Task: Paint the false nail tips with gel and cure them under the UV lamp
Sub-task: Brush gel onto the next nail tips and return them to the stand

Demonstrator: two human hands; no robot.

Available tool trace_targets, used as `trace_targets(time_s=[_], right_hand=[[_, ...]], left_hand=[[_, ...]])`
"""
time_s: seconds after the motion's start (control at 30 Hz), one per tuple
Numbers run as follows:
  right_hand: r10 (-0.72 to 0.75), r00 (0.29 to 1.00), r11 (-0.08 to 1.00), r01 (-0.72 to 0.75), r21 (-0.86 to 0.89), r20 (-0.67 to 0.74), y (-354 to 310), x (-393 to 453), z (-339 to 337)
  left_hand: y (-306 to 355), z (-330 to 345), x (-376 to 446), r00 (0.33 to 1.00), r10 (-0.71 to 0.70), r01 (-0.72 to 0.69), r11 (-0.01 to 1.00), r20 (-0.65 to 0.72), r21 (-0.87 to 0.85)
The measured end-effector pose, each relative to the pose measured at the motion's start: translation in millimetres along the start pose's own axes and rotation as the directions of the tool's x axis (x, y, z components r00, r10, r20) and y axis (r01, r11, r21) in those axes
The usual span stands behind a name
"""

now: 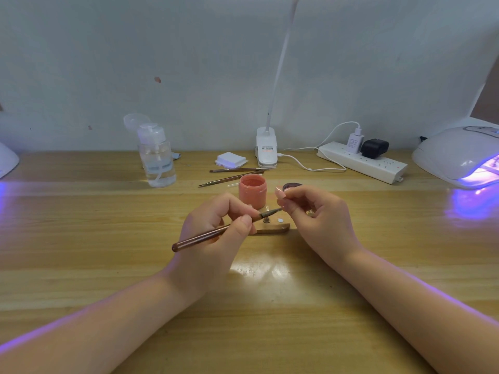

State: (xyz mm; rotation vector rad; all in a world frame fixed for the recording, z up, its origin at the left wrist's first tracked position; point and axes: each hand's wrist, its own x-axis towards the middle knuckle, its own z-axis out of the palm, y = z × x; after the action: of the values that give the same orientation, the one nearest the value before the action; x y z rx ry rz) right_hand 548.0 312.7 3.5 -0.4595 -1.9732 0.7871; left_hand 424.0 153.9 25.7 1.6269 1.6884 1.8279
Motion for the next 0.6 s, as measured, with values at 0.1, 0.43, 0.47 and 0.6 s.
trace_targets(time_s=[0.1, 0.43, 0.47, 0.6], right_hand=[[-0.010, 1.000, 1.000, 0.010, -0.017, -0.007, 0.4, 0.4, 0.3], [0.008, 1.000, 1.000, -0.008, 0.005, -0.029, 2.7, 0.3, 0.7], [0.015, 1.000, 1.000, -0.014, 0.012, -0.026, 2.5, 0.5, 0.7], [0.017, 1.000, 0.999, -0.017, 0.033, -0.002, 0.8, 0.4, 0.5]], left_hand=[[1.1, 0.6, 1.0, 1.000, 0.013, -0.013, 1.000, -0.018, 0.016], [-0.2, -0.4, 0.8, 0.999, 0.033, -0.031, 0.994, -0.017, 0.102], [0.5, -0.7, 0.9, 0.999, 0.027, -0.025, 0.995, -0.026, 0.093], [1.9, 1.2, 2.9, 0.999, -0.004, 0.007, 0.998, -0.038, 0.060]])
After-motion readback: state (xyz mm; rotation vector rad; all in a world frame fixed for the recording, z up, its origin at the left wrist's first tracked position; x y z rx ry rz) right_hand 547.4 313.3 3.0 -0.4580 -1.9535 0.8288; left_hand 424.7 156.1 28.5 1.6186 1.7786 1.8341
